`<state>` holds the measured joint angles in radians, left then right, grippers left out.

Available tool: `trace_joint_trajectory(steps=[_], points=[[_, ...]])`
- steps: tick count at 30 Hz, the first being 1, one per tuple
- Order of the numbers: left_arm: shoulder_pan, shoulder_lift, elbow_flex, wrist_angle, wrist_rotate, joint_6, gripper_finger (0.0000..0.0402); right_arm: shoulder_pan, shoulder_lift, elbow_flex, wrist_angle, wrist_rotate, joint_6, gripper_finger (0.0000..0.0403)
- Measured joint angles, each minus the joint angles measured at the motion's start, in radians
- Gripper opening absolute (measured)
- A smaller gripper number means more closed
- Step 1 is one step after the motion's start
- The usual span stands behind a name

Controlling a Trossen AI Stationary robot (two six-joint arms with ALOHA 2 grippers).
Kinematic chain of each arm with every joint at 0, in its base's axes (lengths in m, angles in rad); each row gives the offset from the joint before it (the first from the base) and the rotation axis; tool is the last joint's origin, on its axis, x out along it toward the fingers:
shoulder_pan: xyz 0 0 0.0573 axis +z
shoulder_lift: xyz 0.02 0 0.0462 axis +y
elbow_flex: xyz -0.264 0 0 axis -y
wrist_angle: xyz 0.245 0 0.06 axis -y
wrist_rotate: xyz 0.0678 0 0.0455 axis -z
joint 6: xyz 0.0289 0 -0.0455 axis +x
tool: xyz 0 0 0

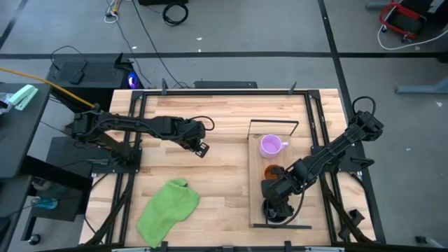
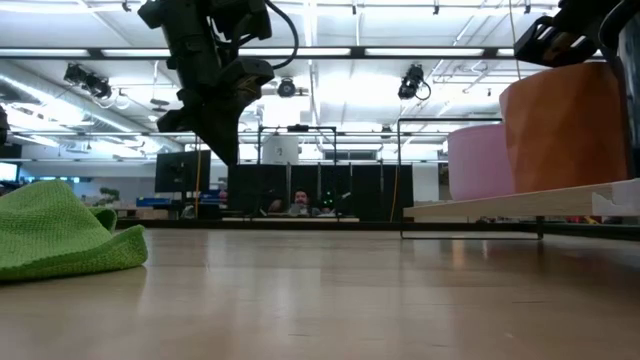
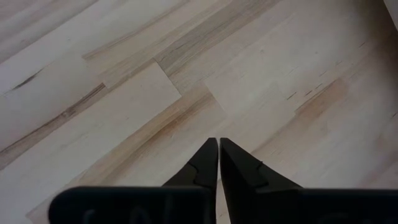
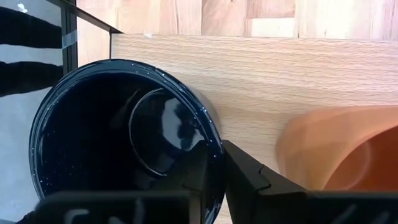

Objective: Stack small to large cups/mugs on shelf
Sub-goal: Put the black mug on the shelf

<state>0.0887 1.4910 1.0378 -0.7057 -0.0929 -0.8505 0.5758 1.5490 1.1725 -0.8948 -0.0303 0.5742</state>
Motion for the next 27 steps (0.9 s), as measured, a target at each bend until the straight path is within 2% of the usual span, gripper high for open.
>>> trace_joint_trajectory(steps=[15,27], points=[[0.0,0.0,0.0,0.0,0.0,0.0,0.0024,0.0,0.0,0.025,-0.002,0.0,0.033,0.0093],[0.0,0.0,0.0,0.0,0.0,0.0,0.0027,0.0,-0.013,0.064,-0.086,0.033,0.055,0.0098]])
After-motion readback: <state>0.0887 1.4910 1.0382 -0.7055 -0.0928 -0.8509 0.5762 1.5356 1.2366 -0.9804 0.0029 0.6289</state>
